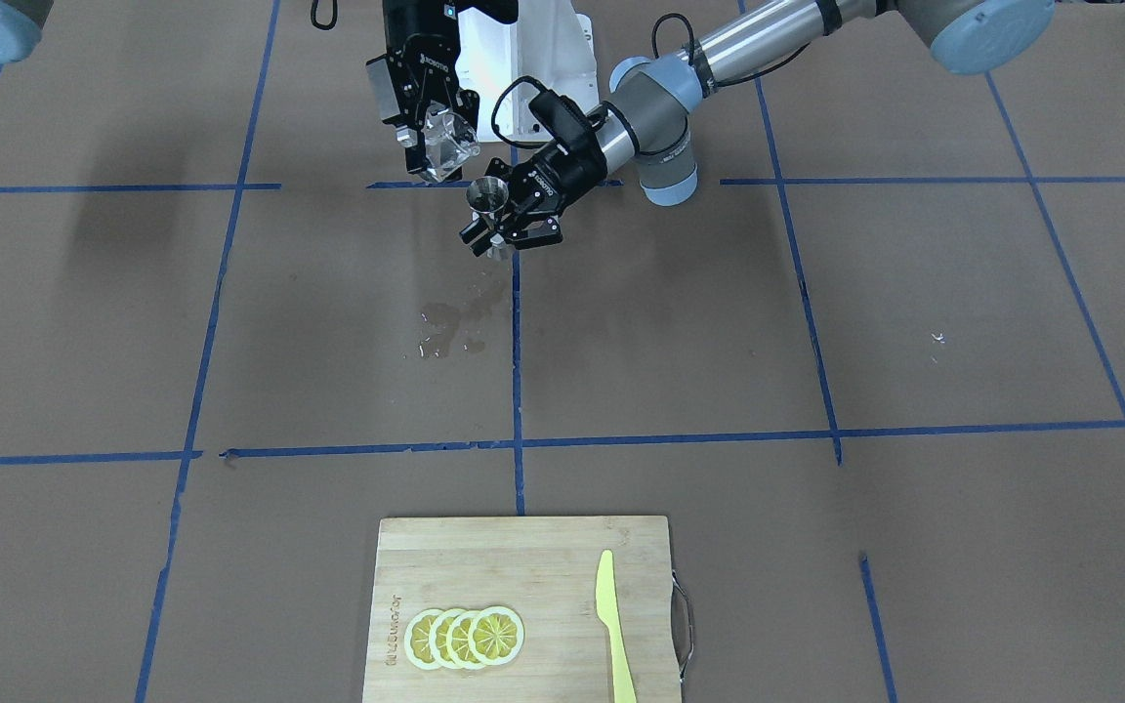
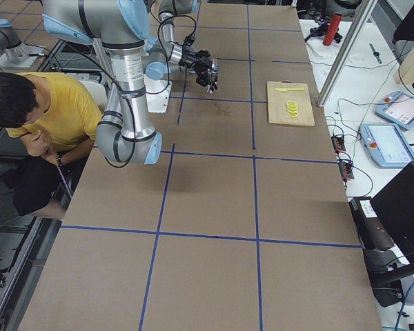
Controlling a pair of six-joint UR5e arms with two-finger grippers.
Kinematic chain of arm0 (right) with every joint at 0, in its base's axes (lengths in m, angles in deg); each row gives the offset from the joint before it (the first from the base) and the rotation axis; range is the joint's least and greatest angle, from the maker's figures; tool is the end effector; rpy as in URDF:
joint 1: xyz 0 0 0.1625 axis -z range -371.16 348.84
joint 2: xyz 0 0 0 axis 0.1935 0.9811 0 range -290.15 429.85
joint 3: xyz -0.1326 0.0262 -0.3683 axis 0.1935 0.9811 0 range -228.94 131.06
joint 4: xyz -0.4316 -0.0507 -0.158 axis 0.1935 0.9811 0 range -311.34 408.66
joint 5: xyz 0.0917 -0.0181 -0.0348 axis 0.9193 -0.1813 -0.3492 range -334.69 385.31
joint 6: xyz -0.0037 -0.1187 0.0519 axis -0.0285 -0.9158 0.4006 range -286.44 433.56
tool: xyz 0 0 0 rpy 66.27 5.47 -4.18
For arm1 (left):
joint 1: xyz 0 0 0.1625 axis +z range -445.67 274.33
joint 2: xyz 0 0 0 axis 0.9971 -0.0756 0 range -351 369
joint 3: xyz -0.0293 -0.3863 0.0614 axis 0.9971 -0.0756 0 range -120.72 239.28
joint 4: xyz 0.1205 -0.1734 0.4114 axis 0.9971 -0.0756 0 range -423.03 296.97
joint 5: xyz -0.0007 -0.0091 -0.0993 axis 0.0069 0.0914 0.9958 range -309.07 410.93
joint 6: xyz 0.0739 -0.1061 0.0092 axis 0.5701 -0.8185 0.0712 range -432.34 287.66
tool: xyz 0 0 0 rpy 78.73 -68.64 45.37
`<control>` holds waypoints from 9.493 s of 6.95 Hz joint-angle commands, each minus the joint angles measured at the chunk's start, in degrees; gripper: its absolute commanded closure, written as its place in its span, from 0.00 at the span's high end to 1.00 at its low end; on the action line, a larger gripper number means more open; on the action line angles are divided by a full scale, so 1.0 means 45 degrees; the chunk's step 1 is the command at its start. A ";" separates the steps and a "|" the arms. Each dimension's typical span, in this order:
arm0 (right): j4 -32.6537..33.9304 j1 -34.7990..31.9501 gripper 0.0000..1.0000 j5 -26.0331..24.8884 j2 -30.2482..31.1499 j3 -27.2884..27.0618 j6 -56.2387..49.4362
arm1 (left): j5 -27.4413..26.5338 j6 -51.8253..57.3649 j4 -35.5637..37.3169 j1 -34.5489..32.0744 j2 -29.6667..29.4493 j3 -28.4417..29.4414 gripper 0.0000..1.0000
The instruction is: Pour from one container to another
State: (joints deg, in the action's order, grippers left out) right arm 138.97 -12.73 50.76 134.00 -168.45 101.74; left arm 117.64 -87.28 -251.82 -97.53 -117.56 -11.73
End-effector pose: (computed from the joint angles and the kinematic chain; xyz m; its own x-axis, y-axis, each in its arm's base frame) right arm -0.5185 -0.2646 0.1015 0.9329 -0.3533 -0.0692 0.1501 0.2071 0.9667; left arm 0.6649 -0.3282 0.2015 0.4053 0.8217 -0.4007 0.5580 0.1249 0.8204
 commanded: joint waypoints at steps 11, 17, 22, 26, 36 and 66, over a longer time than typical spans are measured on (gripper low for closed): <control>-0.6925 -0.1464 0.00 0.0709 0.3673 -0.0123 0.4950 | -0.3956 -0.0254 0.0175 -0.0311 0.1032 -0.1561 0.00; -0.6925 -0.2190 0.00 0.1277 0.4339 0.0150 0.4989 | -0.5411 -0.0528 0.0195 -0.2456 0.3941 -0.1680 0.00; -0.6925 -0.2561 0.00 0.1629 0.4358 0.0833 0.5727 | -0.5058 -0.3034 0.0040 -0.3455 0.7508 -0.2677 0.00; -0.7003 -0.3107 0.00 0.2486 0.4475 0.1186 0.6766 | -0.6319 -0.8712 -0.0039 -0.3594 0.8632 -0.2192 0.00; -0.7003 -0.3167 0.00 0.2489 0.4417 0.1186 0.6728 | -0.6855 -1.0756 0.1503 -0.2873 0.8555 -0.0158 0.00; -0.6984 -0.3147 0.00 0.2469 0.4299 0.0854 0.6630 | -0.6504 -1.0957 -0.0583 -0.0431 1.1283 -0.1326 1.00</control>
State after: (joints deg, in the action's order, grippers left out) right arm 107.48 -26.85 61.87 153.34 -164.60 131.58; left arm 88.36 -136.56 -252.57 -100.66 -69.62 -16.49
